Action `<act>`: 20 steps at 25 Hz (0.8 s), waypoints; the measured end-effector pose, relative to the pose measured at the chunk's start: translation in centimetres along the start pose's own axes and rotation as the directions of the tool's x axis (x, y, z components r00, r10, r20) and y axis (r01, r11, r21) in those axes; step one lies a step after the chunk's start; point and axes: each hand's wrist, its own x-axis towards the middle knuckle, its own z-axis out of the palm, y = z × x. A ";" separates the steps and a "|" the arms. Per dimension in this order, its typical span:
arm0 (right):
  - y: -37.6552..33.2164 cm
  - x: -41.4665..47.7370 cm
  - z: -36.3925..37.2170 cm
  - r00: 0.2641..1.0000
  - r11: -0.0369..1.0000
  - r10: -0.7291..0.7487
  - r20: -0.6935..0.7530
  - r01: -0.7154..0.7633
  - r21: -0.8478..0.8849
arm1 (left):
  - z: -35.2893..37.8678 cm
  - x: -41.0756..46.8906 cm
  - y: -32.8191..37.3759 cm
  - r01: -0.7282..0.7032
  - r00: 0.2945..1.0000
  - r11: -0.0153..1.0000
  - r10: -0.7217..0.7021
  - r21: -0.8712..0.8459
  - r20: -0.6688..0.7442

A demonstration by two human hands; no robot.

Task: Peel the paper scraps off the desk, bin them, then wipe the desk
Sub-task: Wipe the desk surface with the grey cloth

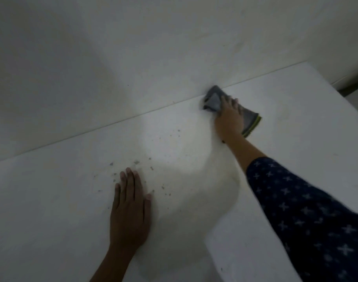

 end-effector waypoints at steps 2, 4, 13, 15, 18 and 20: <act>1.1 1.6 -3.4 0.976 0.979 0.197 0.091 -0.201 0.035 | 0.2 0.1 0.0 0.003 1.000 1.000 -0.003 0.001 -0.004; -1.2 1.2 -6.6 0.970 0.964 0.230 0.084 -0.238 0.117 | 0.2 0.0 0.0 0.004 1.000 1.000 -0.004 0.001 -0.002; -6.5 -23.8 -6.3 0.956 0.963 -0.270 0.118 0.268 0.029 | 0.0 -0.4 -0.1 -0.012 0.999 1.000 0.011 0.014 0.033; -6.1 -28.1 -1.7 0.907 0.931 -0.365 0.211 0.351 0.099 | 0.0 -0.5 -0.2 -0.015 0.999 1.000 0.014 0.027 0.050; -5.0 -28.1 1.7 0.887 0.910 -0.411 0.212 0.385 0.153 | 0.3 -0.4 -0.2 0.000 0.999 1.000 -0.001 0.021 0.038; -2.7 -25.1 1.4 0.906 0.922 -0.378 0.193 0.347 0.174 | 0.3 -0.5 -0.1 0.010 1.000 1.000 -0.010 0.003 0.027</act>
